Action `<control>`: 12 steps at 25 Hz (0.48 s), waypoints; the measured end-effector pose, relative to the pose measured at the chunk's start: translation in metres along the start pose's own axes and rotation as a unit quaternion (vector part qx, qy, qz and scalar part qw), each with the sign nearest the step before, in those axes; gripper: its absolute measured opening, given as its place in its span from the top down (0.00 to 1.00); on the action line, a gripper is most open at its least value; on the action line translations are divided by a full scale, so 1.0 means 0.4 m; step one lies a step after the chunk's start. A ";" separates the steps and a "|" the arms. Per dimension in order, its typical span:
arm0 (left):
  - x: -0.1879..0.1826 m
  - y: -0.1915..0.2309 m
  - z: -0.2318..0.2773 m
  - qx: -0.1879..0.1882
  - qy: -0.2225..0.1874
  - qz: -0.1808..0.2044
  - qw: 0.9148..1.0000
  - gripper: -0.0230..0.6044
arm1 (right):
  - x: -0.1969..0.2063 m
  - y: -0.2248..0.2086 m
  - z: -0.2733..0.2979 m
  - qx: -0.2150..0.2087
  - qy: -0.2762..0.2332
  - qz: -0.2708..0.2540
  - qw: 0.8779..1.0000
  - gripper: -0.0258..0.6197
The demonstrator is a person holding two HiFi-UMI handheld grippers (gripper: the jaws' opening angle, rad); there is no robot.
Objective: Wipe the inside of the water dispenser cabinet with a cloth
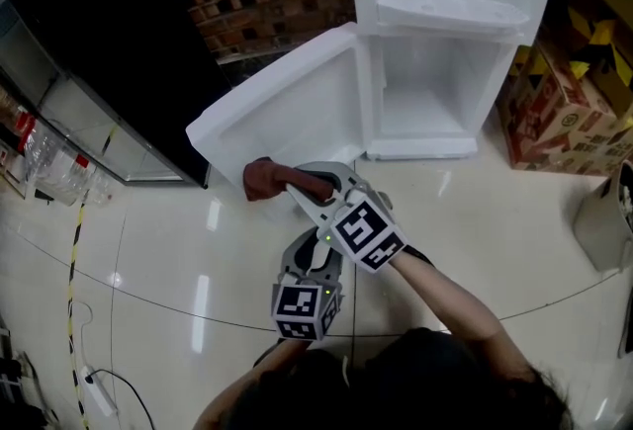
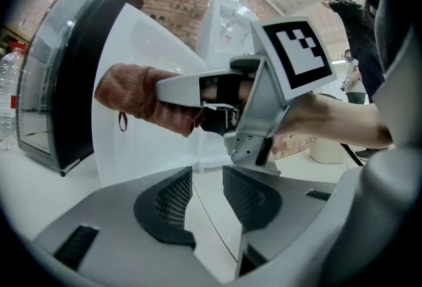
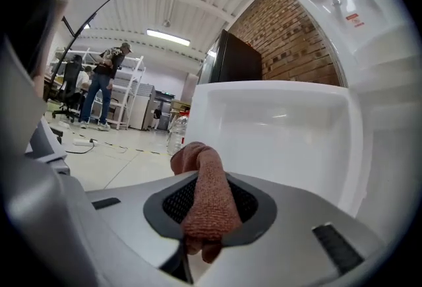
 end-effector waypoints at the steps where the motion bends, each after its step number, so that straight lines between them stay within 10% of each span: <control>1: -0.002 0.003 -0.001 -0.001 -0.002 0.000 1.000 0.77 | 0.005 -0.020 0.004 0.009 0.003 0.000 1.000 0.83; 12: -0.002 0.002 -0.001 -0.001 0.001 0.004 1.000 0.77 | 0.103 -0.319 -0.111 0.165 0.024 0.074 0.983 0.83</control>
Point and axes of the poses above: the fingertips, and each gripper's own axes: z forward along the fingers, y to its left, x out of its underside, the point moved 5 cm from there along -z, backward along the fingers, and after that the axes turned 7 degrees about y, right-handed, at the moved point
